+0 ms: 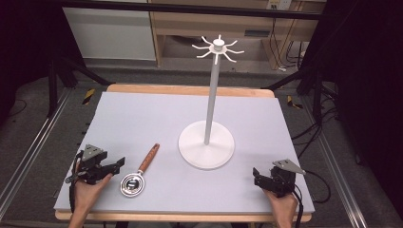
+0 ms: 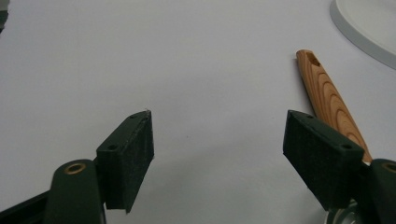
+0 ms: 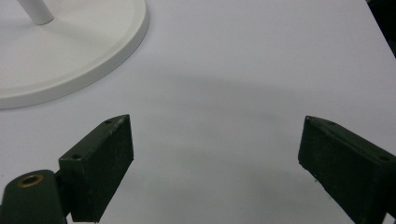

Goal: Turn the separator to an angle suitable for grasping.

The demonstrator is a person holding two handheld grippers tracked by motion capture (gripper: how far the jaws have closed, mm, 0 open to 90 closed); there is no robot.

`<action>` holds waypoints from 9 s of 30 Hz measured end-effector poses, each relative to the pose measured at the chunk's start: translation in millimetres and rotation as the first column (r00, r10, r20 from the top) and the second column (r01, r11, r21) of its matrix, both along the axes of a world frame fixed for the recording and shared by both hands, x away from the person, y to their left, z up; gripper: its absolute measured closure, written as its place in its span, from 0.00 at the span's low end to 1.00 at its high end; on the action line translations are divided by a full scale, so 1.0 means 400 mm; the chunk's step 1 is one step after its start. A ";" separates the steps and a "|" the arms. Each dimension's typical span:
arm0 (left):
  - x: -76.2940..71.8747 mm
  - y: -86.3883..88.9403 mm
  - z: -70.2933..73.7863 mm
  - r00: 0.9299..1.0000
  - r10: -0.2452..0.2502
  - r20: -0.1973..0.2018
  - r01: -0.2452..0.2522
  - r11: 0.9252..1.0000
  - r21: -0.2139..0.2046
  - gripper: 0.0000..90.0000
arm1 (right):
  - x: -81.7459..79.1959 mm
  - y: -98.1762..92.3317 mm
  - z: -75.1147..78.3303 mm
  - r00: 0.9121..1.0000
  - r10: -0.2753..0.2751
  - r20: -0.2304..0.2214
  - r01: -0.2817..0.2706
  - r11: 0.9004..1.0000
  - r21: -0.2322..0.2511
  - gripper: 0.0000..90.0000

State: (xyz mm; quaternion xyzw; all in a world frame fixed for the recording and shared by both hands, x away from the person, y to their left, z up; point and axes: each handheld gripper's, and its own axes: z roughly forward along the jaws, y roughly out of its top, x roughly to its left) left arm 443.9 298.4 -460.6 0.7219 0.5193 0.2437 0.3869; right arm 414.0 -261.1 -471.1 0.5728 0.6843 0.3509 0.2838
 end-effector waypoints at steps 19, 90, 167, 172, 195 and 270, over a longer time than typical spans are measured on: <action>-0.027 -0.052 0.070 0.995 -0.100 0.009 0.100 0.995 0.017 0.34 | -0.001 0.011 -0.004 0.999 0.012 -0.035 -0.013 0.999 -0.031 0.12; 0.077 -0.228 0.111 0.946 -0.258 -0.197 0.286 0.949 0.132 0.52 | 0.000 0.023 0.001 0.998 0.032 -0.045 -0.034 0.998 -0.045 0.12; 0.096 -0.223 0.022 0.896 -0.244 -0.370 0.338 0.916 0.214 0.65 | 0.005 0.024 -0.004 0.996 0.050 -0.076 -0.053 0.998 -0.039 0.12; 0.104 -0.231 0.043 0.900 -0.261 -0.348 0.351 0.909 0.227 0.59 | 0.005 0.021 -0.005 0.996 0.046 -0.075 -0.049 0.998 -0.037 0.12; 0.154 -0.267 0.028 0.865 -0.265 -0.427 0.397 0.881 0.258 0.71 | 0.007 0.021 -0.007 0.995 0.053 -0.089 -0.057 0.998 -0.037 0.12; 0.052 -0.204 0.194 0.946 -0.307 -0.106 0.314 0.947 0.062 0.75 | 0.006 0.020 -0.009 0.993 0.053 -0.108 -0.057 0.998 -0.030 0.12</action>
